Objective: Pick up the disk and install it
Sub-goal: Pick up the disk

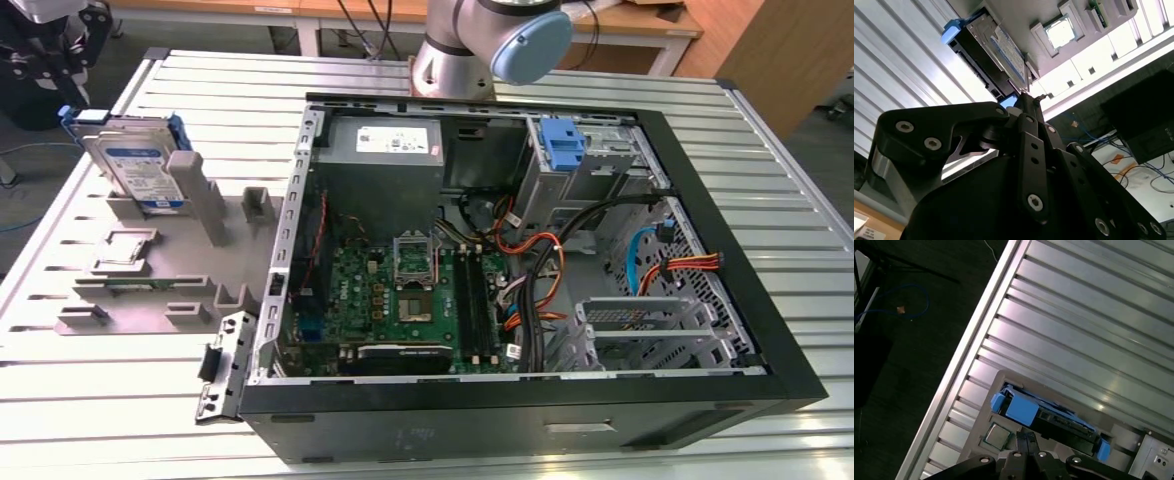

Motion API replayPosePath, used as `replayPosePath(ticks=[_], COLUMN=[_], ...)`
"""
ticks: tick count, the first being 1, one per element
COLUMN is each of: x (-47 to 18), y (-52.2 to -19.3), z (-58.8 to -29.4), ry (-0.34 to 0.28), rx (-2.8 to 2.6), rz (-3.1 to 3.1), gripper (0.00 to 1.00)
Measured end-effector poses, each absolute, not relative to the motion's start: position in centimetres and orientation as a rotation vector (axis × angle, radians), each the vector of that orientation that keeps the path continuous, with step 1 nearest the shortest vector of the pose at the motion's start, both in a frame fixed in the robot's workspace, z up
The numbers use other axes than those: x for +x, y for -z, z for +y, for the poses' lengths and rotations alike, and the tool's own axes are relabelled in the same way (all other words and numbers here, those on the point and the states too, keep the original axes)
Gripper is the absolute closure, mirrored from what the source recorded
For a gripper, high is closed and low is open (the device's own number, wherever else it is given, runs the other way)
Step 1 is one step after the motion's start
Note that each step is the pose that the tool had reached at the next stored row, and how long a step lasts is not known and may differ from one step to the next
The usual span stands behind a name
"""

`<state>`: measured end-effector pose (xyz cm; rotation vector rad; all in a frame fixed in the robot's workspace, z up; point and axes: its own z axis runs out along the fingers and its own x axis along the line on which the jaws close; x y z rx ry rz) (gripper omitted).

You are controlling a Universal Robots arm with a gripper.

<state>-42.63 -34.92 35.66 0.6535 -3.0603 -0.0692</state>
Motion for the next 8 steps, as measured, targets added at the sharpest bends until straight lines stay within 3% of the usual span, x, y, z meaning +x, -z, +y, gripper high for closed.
replayPosePath(ticks=[8], x=[-42.63], y=[-35.66], z=[-34.93], ry=[0.069], rx=[0.720], rz=[-3.044], gripper=[0.90])
